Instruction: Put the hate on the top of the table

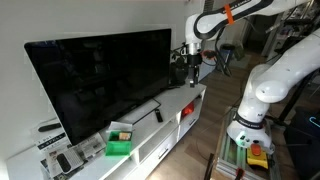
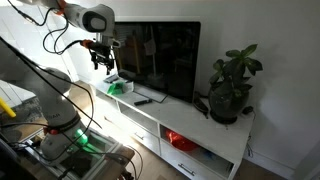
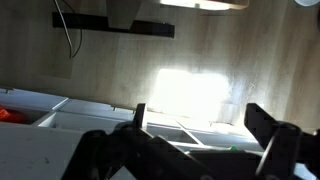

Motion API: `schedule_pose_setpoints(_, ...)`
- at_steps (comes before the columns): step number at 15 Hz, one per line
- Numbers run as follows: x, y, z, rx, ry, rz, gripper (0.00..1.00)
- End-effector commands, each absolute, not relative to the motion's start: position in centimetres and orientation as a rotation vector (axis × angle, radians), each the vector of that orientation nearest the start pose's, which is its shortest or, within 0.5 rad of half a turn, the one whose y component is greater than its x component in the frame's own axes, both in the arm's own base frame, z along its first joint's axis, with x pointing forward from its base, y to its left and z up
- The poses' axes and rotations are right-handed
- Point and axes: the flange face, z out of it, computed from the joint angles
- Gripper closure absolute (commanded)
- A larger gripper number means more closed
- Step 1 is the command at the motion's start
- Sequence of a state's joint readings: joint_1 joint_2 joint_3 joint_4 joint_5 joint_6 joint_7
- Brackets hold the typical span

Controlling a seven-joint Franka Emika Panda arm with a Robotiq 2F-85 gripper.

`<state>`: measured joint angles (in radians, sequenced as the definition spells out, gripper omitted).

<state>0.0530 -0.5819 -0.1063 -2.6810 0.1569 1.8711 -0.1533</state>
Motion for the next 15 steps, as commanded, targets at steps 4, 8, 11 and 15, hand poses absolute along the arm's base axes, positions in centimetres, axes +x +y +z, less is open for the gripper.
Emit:
schedule_pose_setpoints(4, 40.1, -7.6, 36.0, -2.894, 0.211, 0.375, 0.00)
schedule_pose_setpoints(8, 44.2, -13.8, 32.0, -2.876, 0.298, 0.400, 0.00)
schedule_pose_setpoints(11, 46.8, -18.9, 28.3, -2.870, 0.325, 0.423, 0.00)
schedule_pose_setpoints(15, 46.4, -20.8, 27.1, -2.875, 0.351, 0.441, 0.00)
